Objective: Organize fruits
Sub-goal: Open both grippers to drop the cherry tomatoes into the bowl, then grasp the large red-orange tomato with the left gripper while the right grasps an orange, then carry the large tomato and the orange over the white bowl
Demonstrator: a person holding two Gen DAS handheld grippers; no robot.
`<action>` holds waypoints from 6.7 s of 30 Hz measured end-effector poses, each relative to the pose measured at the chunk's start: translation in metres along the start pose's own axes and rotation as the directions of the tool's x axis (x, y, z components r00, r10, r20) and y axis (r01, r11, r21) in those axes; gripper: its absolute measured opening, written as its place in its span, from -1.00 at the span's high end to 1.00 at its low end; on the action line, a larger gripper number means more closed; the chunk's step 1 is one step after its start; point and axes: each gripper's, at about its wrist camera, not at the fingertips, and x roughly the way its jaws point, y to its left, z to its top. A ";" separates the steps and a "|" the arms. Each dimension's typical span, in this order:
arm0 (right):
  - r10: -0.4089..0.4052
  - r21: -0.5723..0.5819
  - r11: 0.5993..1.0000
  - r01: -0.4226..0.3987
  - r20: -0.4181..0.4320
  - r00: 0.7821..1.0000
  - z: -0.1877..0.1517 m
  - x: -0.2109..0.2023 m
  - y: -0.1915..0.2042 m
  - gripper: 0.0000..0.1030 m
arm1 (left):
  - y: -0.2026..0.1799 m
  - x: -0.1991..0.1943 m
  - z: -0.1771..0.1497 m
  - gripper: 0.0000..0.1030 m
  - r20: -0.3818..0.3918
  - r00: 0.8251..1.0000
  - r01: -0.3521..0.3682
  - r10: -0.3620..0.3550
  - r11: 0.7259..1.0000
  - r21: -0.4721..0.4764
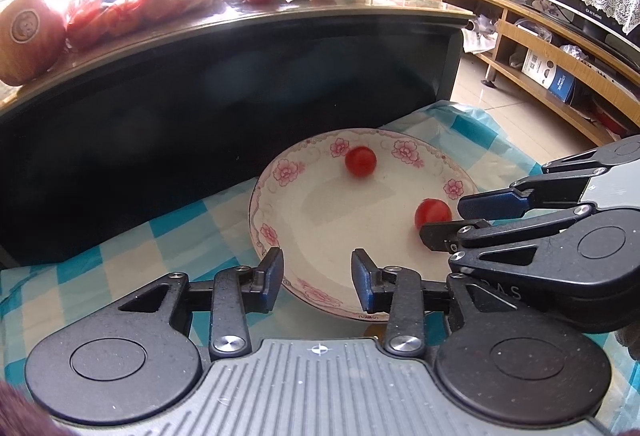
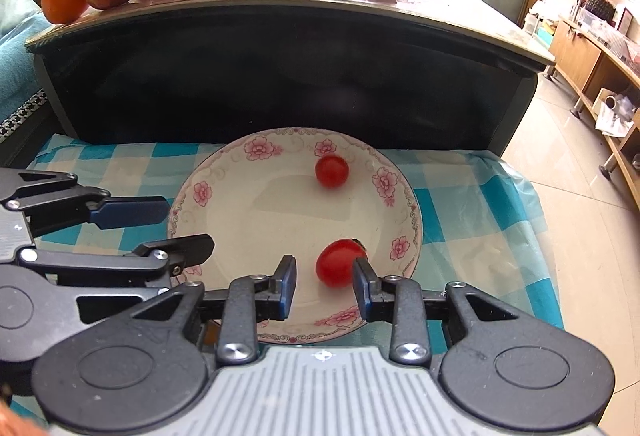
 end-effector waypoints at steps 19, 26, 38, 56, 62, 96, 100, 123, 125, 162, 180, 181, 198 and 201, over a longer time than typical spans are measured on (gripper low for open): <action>0.041 0.013 0.999 -0.041 0.006 0.999 -0.020 -0.039 0.020 0.31 | 0.023 -0.041 -0.018 0.01 0.018 1.000 -0.018 0.019 1.000 -0.022; 0.104 -0.004 0.995 -0.105 -0.029 0.994 -0.044 -0.051 0.048 0.31 | 0.038 -0.055 -0.038 -0.01 -0.007 0.999 -0.033 0.033 0.998 -0.044; 0.207 -0.094 0.972 -0.217 -0.107 0.972 -0.067 -0.051 0.111 0.23 | 0.063 -0.064 -0.056 -0.08 -0.021 1.000 -0.022 0.020 0.995 -0.093; 0.242 -0.131 0.957 -0.259 -0.135 0.961 -0.081 -0.031 0.121 0.25 | 0.053 -0.037 -0.072 -0.14 -0.112 0.993 0.022 -0.026 0.999 -0.042; 0.231 -0.111 0.962 -0.248 -0.145 0.962 -0.088 -0.038 0.111 0.25 | 0.050 -0.026 -0.076 -0.03 -0.132 0.991 0.021 -0.025 0.999 -0.032; 0.123 -0.117 0.983 -0.139 -0.133 0.984 -0.144 -0.077 0.073 0.25 | 0.000 -0.073 -0.132 -0.14 -0.128 0.991 0.059 -0.047 0.994 0.091; 0.132 -0.114 0.983 -0.147 -0.128 0.983 -0.147 -0.077 0.072 0.25 | -0.002 -0.074 -0.137 -0.39 -0.118 0.992 0.061 -0.049 0.993 0.105; 0.141 -0.117 0.981 -0.154 -0.113 0.984 -0.135 -0.069 0.075 0.22 | -0.004 -0.074 -0.137 -0.29 -0.107 0.992 0.081 -0.070 0.991 0.108; 0.133 -0.129 0.980 -0.149 -0.125 0.983 -0.137 -0.069 0.078 0.25 | -0.003 -0.075 -0.137 -0.18 -0.110 0.991 0.093 -0.082 0.991 0.100; 0.090 -0.052 0.995 -0.090 -0.008 0.996 -0.091 -0.078 0.062 0.26 | -0.001 -0.073 -0.077 0.02 -0.019 0.996 0.085 -0.085 0.996 0.001; 0.028 -0.001 1.000 -0.028 0.058 0.998 -0.048 -0.065 0.035 0.26 | 0.000 -0.047 -0.025 0.02 0.040 0.998 0.054 -0.054 0.999 -0.001; 0.024 0.002 1.000 -0.024 0.057 0.998 -0.046 -0.063 0.033 0.26 | 0.000 -0.044 -0.023 0.02 0.040 0.998 0.053 -0.053 0.999 0.000; -0.003 0.007 1.000 0.003 0.043 0.999 -0.023 -0.017 0.008 0.26 | 0.000 0.005 0.001 0.02 0.012 0.999 0.045 -0.045 0.999 0.003; 0.000 0.009 1.000 0.000 0.040 0.999 -0.022 -0.011 0.006 0.26 | 0.000 0.014 0.005 0.02 0.005 0.999 0.041 -0.041 0.999 0.005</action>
